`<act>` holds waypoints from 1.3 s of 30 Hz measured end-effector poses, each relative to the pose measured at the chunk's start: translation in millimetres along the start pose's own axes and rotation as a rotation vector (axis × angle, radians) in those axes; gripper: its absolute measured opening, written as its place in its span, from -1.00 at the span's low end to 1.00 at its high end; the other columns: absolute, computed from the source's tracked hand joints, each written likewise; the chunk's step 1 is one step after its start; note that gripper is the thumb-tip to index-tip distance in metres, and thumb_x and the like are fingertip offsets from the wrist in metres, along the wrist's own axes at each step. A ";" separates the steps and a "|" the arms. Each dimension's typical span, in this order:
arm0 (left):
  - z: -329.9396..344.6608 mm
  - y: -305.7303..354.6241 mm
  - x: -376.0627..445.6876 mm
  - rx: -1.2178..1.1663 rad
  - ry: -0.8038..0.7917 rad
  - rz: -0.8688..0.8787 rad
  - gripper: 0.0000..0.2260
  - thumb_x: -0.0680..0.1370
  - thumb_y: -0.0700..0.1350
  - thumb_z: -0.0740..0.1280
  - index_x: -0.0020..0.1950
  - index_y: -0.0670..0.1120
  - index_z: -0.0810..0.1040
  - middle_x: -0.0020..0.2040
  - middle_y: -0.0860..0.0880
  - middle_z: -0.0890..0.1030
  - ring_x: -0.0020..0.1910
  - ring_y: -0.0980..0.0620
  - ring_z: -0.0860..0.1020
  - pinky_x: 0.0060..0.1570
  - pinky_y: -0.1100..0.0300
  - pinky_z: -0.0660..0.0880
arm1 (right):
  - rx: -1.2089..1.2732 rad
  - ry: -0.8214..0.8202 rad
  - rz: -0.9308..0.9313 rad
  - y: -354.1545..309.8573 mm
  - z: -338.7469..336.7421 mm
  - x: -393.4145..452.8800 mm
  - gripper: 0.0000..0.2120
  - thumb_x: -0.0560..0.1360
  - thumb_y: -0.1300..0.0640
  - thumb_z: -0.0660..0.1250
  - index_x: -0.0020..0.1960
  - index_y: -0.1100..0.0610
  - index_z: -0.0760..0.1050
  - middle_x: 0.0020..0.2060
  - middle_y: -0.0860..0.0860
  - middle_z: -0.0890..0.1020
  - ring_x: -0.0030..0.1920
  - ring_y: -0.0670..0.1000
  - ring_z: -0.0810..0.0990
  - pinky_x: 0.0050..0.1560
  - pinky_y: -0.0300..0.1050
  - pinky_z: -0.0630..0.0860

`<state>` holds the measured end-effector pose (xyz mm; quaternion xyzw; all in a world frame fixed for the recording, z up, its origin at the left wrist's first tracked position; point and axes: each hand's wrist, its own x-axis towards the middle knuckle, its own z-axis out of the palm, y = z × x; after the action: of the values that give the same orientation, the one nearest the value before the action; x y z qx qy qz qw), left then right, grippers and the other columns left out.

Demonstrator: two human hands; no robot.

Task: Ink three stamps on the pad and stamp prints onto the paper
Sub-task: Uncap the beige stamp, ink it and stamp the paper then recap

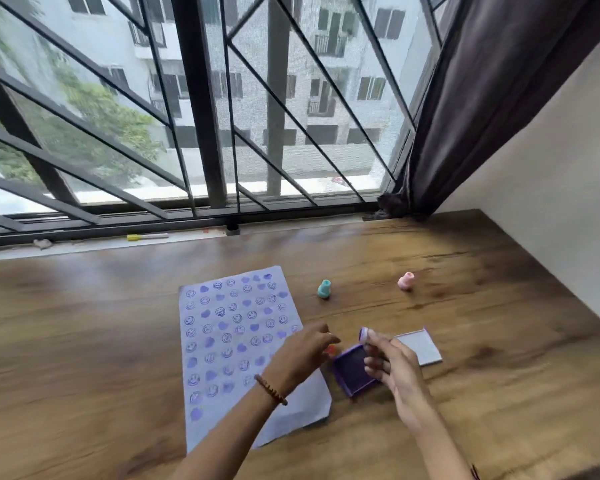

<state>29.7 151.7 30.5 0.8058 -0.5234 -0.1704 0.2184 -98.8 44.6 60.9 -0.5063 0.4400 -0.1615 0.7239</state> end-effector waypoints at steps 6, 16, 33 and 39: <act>1.5 1.9 -2.5 -0.209 0.139 -0.097 -0.84 0.46 -0.18 0.36 -0.02 -0.22 0.54 -0.05 -0.17 0.56 -0.09 -0.08 0.54 -0.07 0.07 0.47 | -0.145 -0.045 -0.080 1.5 -8.1 3.8 -0.92 0.43 0.13 0.40 -0.16 0.15 0.55 -0.38 0.00 0.62 -0.44 -0.08 0.51 -0.45 -0.26 0.51; -4.6 20.7 -12.1 -1.488 0.282 -0.471 -0.83 0.51 -0.30 0.27 -0.21 -0.17 0.63 -0.42 -0.05 0.67 -0.43 0.10 0.62 -0.36 0.36 0.57 | -0.550 -0.258 -0.476 -10.3 5.0 0.2 -0.91 0.45 0.11 0.38 -0.08 -0.04 0.50 -0.19 -0.06 0.65 -0.15 -0.12 0.60 -0.18 -0.31 0.47; 5.2 12.7 1.3 -1.602 0.290 -0.424 -0.84 0.33 -0.11 0.41 -0.17 -0.15 0.69 -0.24 -0.14 0.71 -0.22 0.02 0.68 -0.22 0.32 0.60 | -0.508 -0.301 -0.544 -20.6 12.4 16.1 -0.93 0.46 0.10 0.36 -0.06 0.06 0.54 -0.30 -0.10 0.63 -0.29 -0.25 0.57 -0.28 -0.46 0.42; 15.7 12.6 21.4 -1.652 0.325 -0.483 -0.89 0.47 -0.26 0.32 -0.18 -0.16 0.64 -0.31 -0.13 0.70 -0.27 0.00 0.68 -0.29 0.29 0.61 | -0.450 -0.229 -0.412 -9.4 8.6 32.1 -0.86 0.39 0.01 0.43 -0.09 0.00 0.57 -0.20 -0.06 0.68 -0.16 -0.16 0.62 -0.16 -0.42 0.49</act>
<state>20.5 124.8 22.9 0.4928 -0.0098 -0.4199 0.7620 -72.0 23.8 54.8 -0.7467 0.2687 -0.1455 0.5908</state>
